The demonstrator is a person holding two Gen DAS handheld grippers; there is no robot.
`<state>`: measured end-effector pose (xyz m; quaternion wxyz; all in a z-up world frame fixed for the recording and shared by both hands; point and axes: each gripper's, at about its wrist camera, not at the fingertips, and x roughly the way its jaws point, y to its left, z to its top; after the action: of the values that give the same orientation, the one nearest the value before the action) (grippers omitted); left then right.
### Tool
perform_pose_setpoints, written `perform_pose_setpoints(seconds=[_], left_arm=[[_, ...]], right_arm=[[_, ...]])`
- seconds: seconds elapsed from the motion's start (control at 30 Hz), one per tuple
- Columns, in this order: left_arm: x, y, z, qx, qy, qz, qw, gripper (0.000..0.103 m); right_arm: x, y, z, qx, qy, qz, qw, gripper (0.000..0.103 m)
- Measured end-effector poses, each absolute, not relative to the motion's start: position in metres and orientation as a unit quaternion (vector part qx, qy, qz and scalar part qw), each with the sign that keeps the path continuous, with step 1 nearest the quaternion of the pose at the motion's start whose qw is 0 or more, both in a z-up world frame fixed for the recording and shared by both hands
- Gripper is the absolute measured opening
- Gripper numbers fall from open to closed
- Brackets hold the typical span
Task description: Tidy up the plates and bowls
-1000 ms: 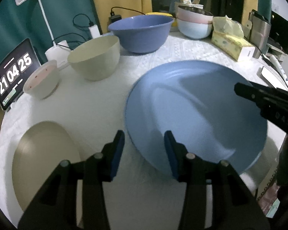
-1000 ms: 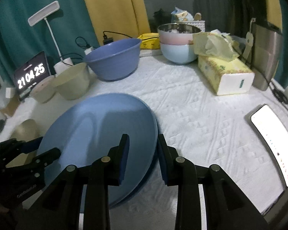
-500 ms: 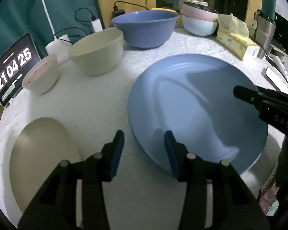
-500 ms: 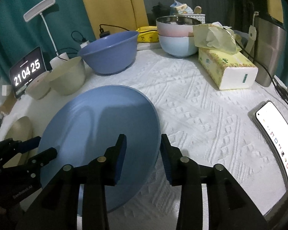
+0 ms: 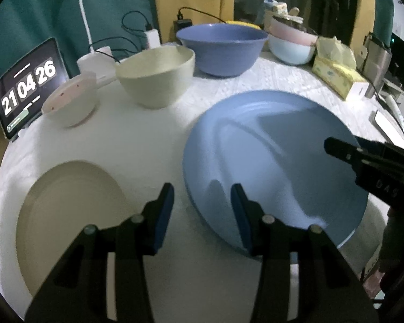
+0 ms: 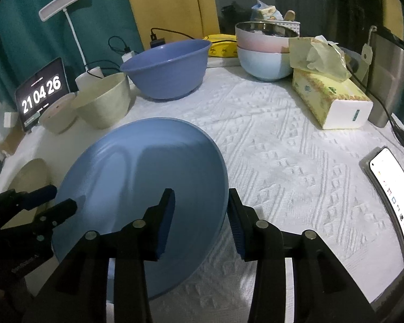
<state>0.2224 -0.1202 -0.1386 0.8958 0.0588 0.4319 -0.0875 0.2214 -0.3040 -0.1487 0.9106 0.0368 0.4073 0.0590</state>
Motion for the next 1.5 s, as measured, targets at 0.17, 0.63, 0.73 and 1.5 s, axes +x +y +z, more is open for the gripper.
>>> perform_pose_setpoints(seconds=[0.17,0.63,0.73,1.5], left_arm=[[0.219,-0.111,-0.132,0.049,0.421,-0.087,0.902,0.046],[0.203,-0.083,-0.116,0.024,0.390,-0.087,0.916,0.046],[0.199,-0.075,-0.113,0.020,0.381,-0.085,0.920,0.046],[0.175,-0.002,-0.103,-0.026,0.347,-0.050,0.936,0.047]], right_arm=[[0.216,-0.300,-0.136,0.019,0.387,0.048,0.920,0.042],[0.202,-0.266,-0.120,-0.006,0.378,0.071,0.923,0.042],[0.198,-0.255,-0.117,-0.012,0.376,0.078,0.923,0.042],[0.188,-0.187,-0.113,-0.040,0.383,0.119,0.915,0.042]])
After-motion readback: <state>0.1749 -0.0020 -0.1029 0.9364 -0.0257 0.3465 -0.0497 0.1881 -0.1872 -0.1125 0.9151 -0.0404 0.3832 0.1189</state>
